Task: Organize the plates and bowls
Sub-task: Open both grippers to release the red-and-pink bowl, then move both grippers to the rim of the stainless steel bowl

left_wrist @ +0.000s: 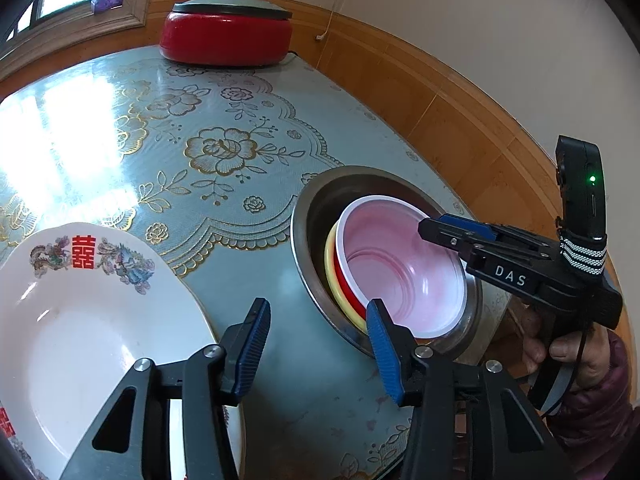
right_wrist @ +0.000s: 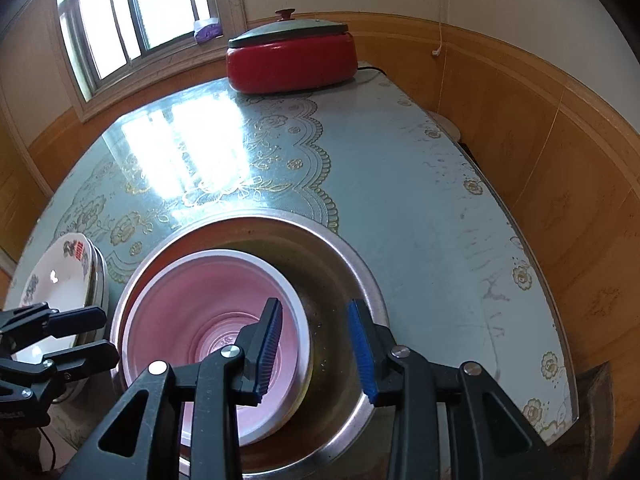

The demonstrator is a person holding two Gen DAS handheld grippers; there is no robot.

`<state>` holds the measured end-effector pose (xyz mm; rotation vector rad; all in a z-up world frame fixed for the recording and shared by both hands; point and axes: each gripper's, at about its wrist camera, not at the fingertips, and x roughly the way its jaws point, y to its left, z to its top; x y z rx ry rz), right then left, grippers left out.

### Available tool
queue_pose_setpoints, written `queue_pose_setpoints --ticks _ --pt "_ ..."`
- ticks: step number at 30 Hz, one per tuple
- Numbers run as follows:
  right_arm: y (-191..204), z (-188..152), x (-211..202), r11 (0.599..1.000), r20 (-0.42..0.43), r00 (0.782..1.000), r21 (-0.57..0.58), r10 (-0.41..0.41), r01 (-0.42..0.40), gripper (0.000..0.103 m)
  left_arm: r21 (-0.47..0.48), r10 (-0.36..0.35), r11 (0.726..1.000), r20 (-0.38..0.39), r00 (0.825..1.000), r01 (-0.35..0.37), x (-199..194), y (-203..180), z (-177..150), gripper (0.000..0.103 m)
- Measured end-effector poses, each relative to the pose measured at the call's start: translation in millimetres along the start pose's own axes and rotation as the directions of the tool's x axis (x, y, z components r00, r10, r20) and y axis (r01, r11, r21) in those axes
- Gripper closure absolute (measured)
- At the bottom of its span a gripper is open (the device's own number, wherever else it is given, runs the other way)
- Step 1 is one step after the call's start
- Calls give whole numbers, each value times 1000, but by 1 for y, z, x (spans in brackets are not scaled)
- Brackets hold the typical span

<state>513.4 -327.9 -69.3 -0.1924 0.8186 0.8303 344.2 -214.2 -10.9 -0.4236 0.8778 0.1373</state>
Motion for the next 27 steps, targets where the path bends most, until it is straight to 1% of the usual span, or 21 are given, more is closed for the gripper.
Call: queue_pose_setpoints --ticks 4,5,8,11,15,19,21,24,26,27 --pt "-16 0 -10 995 35 997 72 68 -70 68 -5 -11 1000 -4 1000 11 2 0 1 55" --pt "-19 -1 -13 994 43 997 80 66 -69 66 -8 -10 1000 -5 1000 10 3 0 1 55" --pt "-27 -6 -22 993 57 997 104 55 -60 66 -14 -2 1000 -8 1000 1 5 1 2 55" --pt "-38 -10 -22 990 37 998 126 51 -55 66 -13 3 1000 -10 1000 -3 6 0 4 55" --pt "-50 -19 -16 976 4 994 191 109 -107 66 -7 9 1000 -12 1000 -9 11 -4 6 55" --pt "-47 -28 -13 980 -11 996 179 85 -81 66 5 33 999 -19 999 -33 16 -9 6 59" --pt "-45 -30 -9 983 -20 998 171 63 -59 66 13 28 1000 -22 999 -27 18 -12 7 61" --pt "-48 -31 -3 983 -23 998 179 52 -47 66 12 6 1000 -17 1000 -6 21 -15 9 61" --pt "-52 -30 -1 983 -26 999 183 35 -30 66 -26 -41 999 -12 999 41 19 -10 10 60" --pt "-54 -29 1 983 -28 999 183 25 -20 66 -41 -55 998 0 998 55 17 -8 11 58"
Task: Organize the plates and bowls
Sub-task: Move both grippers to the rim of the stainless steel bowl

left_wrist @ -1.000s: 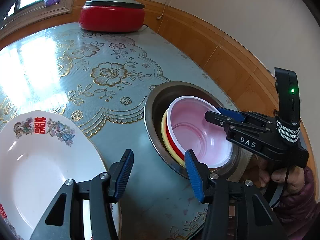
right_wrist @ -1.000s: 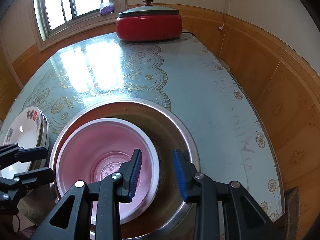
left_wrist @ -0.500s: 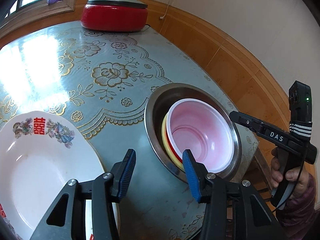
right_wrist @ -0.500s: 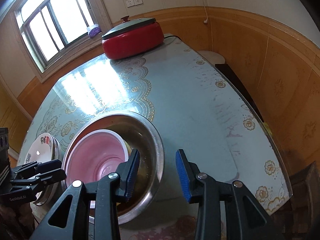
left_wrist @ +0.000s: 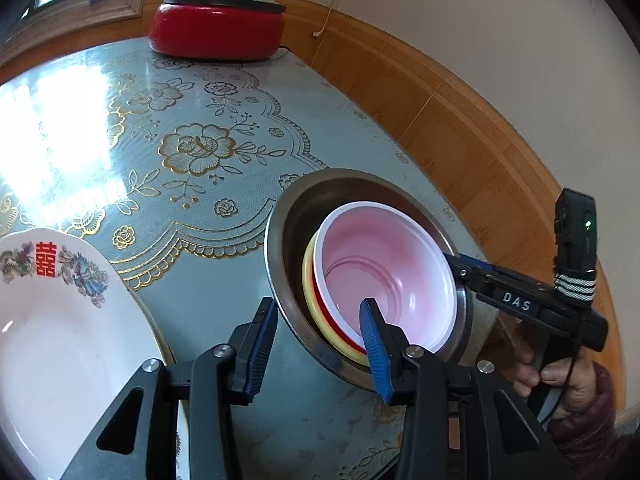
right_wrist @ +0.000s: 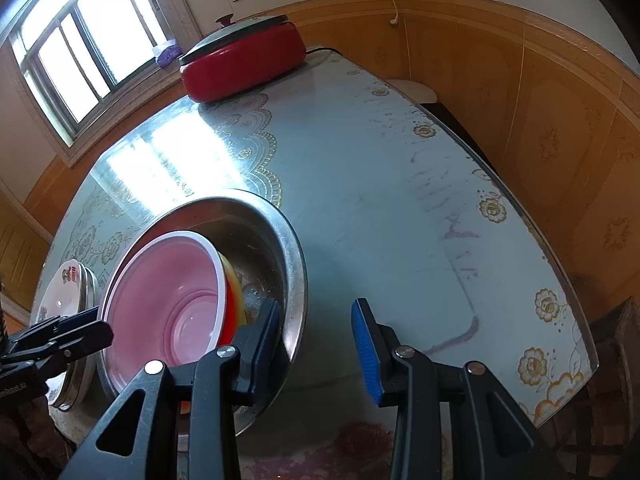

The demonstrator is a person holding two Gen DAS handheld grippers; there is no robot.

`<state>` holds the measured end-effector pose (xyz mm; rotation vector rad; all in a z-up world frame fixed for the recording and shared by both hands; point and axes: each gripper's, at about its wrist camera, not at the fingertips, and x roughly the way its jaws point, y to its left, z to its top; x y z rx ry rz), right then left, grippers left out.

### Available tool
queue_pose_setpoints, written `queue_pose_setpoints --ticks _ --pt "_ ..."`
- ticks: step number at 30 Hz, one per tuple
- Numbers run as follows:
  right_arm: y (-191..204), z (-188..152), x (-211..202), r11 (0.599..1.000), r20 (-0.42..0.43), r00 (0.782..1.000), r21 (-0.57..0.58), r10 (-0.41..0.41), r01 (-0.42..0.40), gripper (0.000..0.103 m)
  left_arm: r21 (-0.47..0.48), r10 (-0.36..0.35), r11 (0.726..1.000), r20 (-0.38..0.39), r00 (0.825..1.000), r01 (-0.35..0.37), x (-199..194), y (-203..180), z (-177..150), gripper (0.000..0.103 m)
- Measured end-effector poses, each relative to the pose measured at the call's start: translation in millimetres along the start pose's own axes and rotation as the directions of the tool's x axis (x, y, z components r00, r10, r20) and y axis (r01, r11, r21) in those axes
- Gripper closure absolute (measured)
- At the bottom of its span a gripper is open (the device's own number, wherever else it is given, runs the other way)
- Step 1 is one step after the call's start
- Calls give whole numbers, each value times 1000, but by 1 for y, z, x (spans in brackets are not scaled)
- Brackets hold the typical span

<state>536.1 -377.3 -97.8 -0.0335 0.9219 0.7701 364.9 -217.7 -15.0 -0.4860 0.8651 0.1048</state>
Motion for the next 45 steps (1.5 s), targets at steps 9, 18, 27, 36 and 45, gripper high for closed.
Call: queue_pose_setpoints --ticks 9,18,27,36,45 --pt "-1 7 11 1000 -29 1000 -12 -2 2 66 -7 159 987 32 987 -159 -8 7 3 63" --pt "-4 7 16 999 -66 997 14 30 -29 66 34 182 983 2 983 -182 6 2 6 64" --pt "-5 6 16 999 -70 996 6 53 -52 65 26 159 987 -32 987 -158 16 1 9 67" --pt "-5 7 18 996 -67 994 13 86 -86 75 -9 106 994 -7 994 -106 16 3 9 72" --pt "-3 7 16 998 -85 995 -35 47 -50 75 8 89 996 -22 996 -89 16 -1 8 74"
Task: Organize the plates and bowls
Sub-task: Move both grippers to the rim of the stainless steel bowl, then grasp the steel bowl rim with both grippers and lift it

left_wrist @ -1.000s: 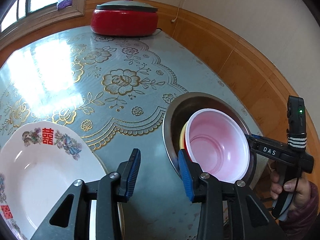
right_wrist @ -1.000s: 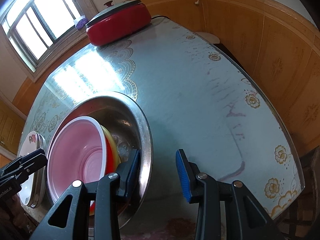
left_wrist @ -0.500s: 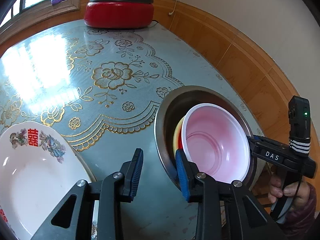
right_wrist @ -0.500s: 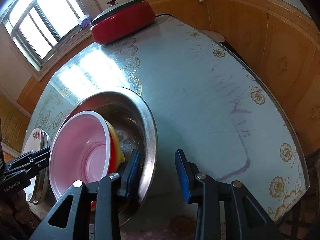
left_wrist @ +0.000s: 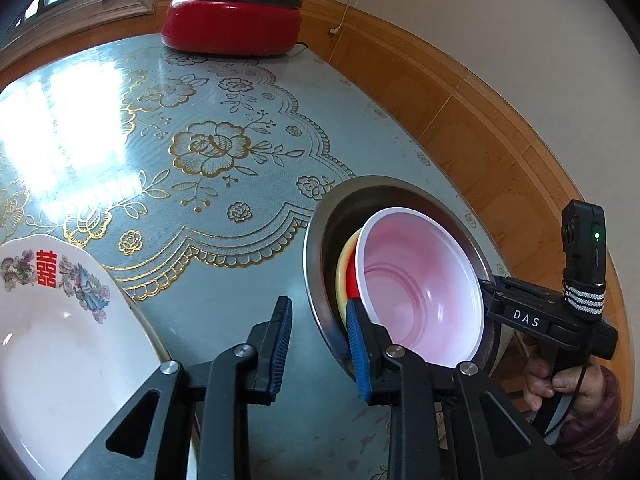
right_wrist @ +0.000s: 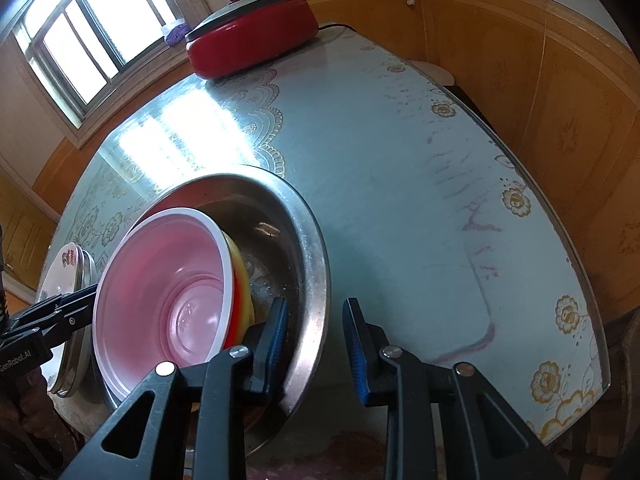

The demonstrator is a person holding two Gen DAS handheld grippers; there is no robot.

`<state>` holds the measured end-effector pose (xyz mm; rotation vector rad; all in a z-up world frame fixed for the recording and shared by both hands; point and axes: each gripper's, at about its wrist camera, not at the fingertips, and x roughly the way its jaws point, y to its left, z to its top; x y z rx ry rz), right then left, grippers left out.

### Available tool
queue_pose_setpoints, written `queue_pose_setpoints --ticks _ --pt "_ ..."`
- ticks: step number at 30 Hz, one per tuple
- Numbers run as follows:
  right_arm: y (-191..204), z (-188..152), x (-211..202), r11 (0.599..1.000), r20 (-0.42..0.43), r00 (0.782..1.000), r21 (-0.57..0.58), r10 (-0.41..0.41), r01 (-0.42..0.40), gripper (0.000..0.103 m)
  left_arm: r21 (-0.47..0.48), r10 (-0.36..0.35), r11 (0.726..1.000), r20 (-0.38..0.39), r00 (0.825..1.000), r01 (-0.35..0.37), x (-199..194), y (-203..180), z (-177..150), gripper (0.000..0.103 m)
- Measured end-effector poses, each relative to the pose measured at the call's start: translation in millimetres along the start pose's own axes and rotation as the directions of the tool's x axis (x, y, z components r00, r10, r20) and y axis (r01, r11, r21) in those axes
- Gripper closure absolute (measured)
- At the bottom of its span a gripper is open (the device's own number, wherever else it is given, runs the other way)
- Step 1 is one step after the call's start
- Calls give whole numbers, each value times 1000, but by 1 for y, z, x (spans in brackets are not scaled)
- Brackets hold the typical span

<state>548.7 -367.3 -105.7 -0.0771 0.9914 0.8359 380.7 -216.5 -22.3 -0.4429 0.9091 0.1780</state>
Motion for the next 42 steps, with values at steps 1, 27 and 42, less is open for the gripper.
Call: queue_pose_setpoints --ticks 1,27,42 --pt "0 1 -1 1000 3 1000 -5 -8 8 75 2 -3 1000 -4 1000 3 0 -1 -1 74" --pt "-19 7 -5 1000 -7 1000 -16 -1 1 73 1 -17 1000 -25 1000 17 12 -12 1 85" --pt "-27 6 -2 999 -26 999 31 39 -38 73 7 -16 1000 31 999 15 9 -16 -5 85"
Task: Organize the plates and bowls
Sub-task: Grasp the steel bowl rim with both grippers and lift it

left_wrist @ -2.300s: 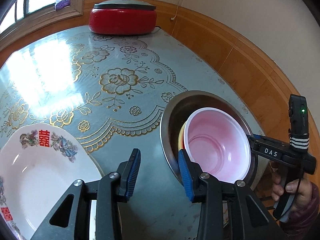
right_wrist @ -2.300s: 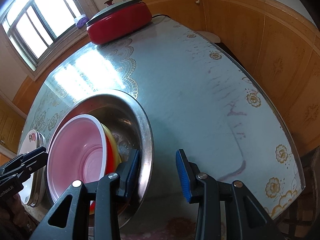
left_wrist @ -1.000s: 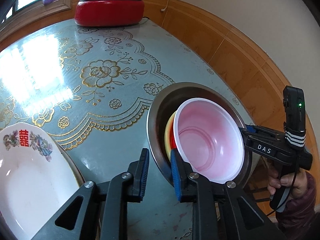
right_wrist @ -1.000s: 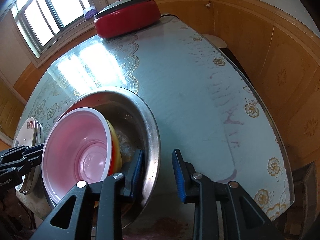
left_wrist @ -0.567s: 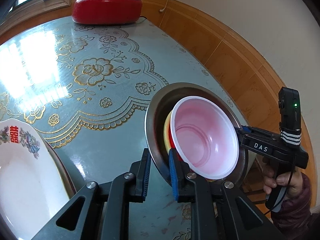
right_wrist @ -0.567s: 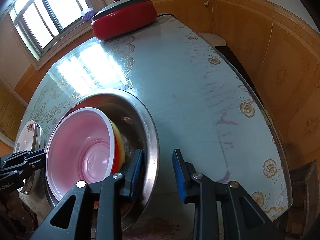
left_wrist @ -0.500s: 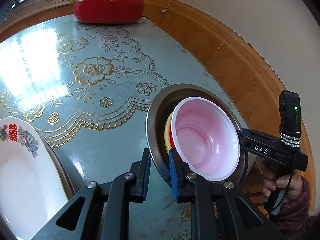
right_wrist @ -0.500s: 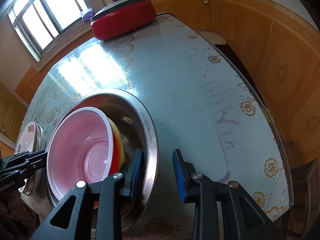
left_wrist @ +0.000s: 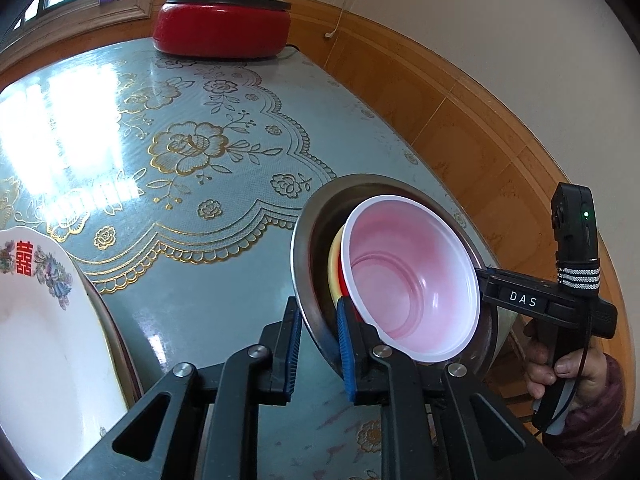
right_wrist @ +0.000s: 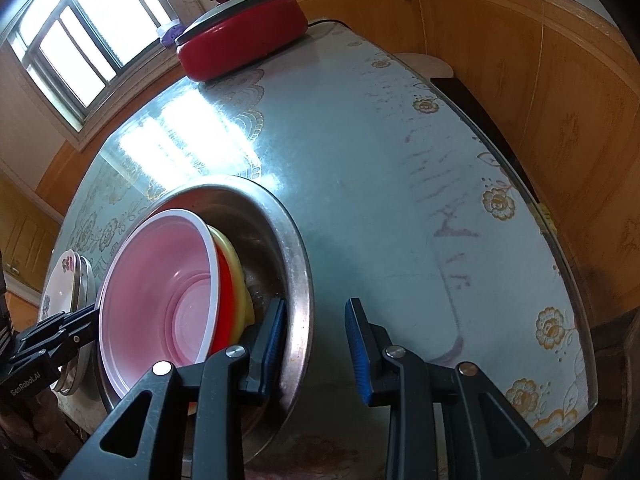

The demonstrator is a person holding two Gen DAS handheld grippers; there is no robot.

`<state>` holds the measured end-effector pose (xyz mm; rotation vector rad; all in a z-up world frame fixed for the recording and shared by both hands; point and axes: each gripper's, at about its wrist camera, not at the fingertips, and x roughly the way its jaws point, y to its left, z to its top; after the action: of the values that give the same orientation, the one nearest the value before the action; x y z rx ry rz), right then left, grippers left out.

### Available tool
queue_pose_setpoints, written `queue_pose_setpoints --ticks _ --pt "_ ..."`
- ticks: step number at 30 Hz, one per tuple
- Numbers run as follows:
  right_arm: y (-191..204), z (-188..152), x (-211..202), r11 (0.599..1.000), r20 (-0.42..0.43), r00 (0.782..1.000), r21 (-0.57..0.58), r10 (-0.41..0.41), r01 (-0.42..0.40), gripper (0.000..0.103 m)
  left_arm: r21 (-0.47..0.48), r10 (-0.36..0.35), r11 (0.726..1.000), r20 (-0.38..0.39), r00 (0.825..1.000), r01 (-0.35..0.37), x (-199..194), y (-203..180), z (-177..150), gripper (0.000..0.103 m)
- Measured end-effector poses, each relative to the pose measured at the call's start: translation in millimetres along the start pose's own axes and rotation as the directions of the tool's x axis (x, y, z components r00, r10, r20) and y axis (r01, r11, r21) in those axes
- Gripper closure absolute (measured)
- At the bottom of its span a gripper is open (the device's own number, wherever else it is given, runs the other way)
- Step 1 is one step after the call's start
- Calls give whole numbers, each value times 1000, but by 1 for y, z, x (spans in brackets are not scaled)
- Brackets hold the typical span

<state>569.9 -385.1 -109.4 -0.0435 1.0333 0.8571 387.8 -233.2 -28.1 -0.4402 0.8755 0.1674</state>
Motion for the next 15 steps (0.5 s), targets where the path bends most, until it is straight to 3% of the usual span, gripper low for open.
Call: queue_pose_setpoints --ticks 4,10,15 --pt "-1 -2 2 1000 2 1000 9 8 -8 73 33 37 999 19 999 -37 3 -5 1 85" --pt "9 -6 3 1000 14 1000 -24 -1 2 95 42 -8 999 27 1000 7 4 -3 -3 84" --pt "11 -7 1 1000 12 1000 -27 -9 9 96 30 -29 999 30 999 28 1 -2 -7 84"
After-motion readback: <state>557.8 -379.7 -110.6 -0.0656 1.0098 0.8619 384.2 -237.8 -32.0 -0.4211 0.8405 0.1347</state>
